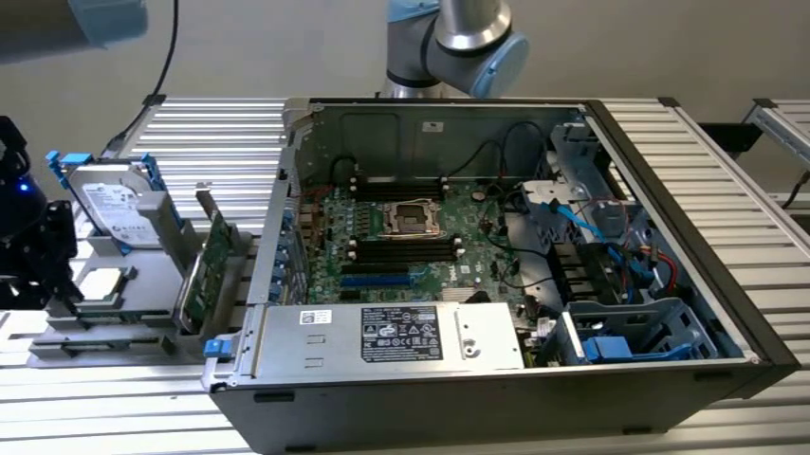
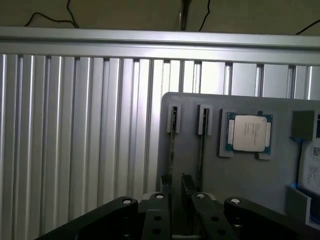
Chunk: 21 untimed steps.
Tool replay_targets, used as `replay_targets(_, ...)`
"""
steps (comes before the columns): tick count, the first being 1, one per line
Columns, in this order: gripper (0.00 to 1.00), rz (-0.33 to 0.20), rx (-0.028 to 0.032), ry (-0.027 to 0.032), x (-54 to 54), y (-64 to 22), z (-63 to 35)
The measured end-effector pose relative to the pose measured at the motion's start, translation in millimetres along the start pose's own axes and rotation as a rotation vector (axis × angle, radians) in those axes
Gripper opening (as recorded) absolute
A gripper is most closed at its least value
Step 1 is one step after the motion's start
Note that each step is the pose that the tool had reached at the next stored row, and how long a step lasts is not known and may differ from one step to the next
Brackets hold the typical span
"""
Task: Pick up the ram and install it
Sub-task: 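Pick up the ram and move it above insertion slot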
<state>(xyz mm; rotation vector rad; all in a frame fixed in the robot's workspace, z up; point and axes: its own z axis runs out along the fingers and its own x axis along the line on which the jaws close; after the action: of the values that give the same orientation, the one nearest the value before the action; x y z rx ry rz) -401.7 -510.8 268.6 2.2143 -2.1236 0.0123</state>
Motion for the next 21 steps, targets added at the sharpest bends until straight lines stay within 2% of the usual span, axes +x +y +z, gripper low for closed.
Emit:
replay_targets(8, 0.24, -0.016, 0.001, 0.0007, 0.7, -0.6, 14.6)
replay_targets(10, 0.25, -0.022, 0.0012, 0.0011, 0.7, -0.8, 18.3)
replay_targets(11, 0.31, -0.024, 0.0014, 0.0011, 0.6, -0.9, 20.1)
replay_targets(21, 0.31, -0.041, 0.0024, 0.0019, 0.0, -3.2, 38.2)
